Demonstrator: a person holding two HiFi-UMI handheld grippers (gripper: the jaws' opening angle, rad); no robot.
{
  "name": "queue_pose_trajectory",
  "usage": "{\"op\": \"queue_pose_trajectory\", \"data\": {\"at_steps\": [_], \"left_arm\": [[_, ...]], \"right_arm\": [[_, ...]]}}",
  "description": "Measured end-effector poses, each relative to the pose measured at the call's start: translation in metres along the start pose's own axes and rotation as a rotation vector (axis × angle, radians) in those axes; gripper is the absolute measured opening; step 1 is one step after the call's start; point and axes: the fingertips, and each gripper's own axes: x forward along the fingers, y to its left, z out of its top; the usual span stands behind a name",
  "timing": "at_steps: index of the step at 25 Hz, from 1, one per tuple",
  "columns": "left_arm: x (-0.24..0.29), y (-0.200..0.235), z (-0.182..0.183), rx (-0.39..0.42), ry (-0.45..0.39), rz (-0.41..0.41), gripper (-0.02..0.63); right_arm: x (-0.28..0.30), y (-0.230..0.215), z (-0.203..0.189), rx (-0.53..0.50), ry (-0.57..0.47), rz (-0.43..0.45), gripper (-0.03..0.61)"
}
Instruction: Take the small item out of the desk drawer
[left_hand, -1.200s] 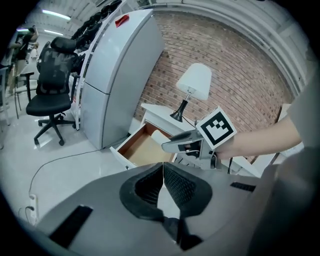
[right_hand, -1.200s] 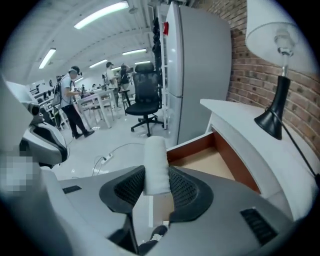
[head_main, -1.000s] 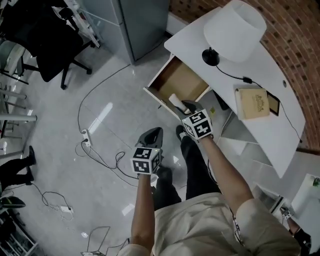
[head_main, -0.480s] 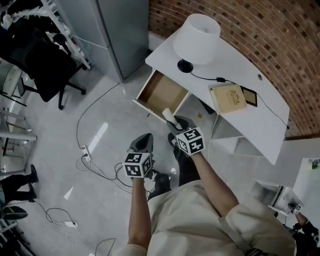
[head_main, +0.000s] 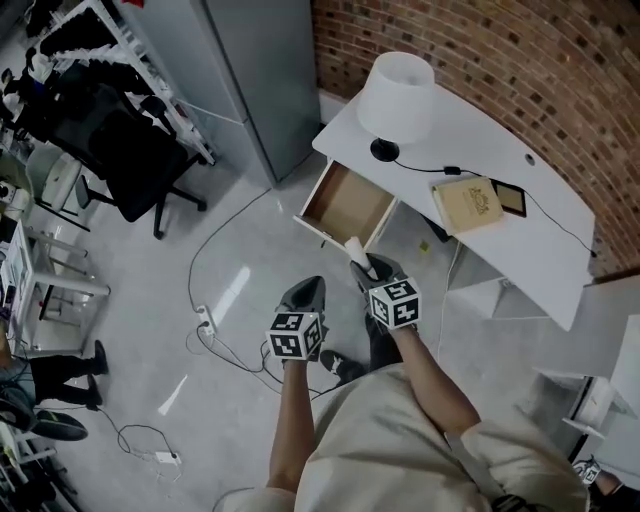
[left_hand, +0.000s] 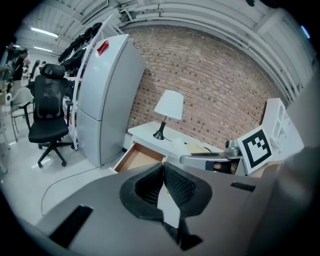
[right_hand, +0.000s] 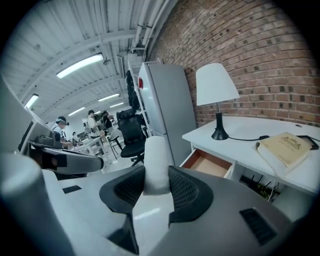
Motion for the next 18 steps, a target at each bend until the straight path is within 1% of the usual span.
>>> {"op": "queue_pose_trajectory", "data": {"at_steps": [4,8,10,12,15,18], "left_arm": [[-0.003,-0.014,0.004,0.057,0.001,-0.021,0.017],[-0.005,-0.023,0.005,0.111,0.013,-0.028,0.017],[-0.010,-0.024,0.002,0.134,0.026,-0.013,0.017],[-0.015,-0.025,0.002,0.122,0.016,0.005,0.017],[-0.023,-0.029,-0.002,0.077,-0.018,0.026,0.017],[-0.028,-0.025,-0.009,0.068,-0.014,0.042,0.017]], "right_arm": [[-0.017,0.002,-0.006,0.051,-0.038,-0.013,0.167],[-0.026,0.005,-0.004,0.054,-0.068,0.001,0.167],[-0.030,0.009,-0.003,0.062,-0.084,0.012,0.167],[-0.033,0.011,0.000,0.075,-0.104,0.014,0.167],[-0.035,0.017,-0.001,0.077,-0.114,0.020,0.167],[-0.034,0.027,-0.006,0.079,-0.116,0.033,0.167]]}}
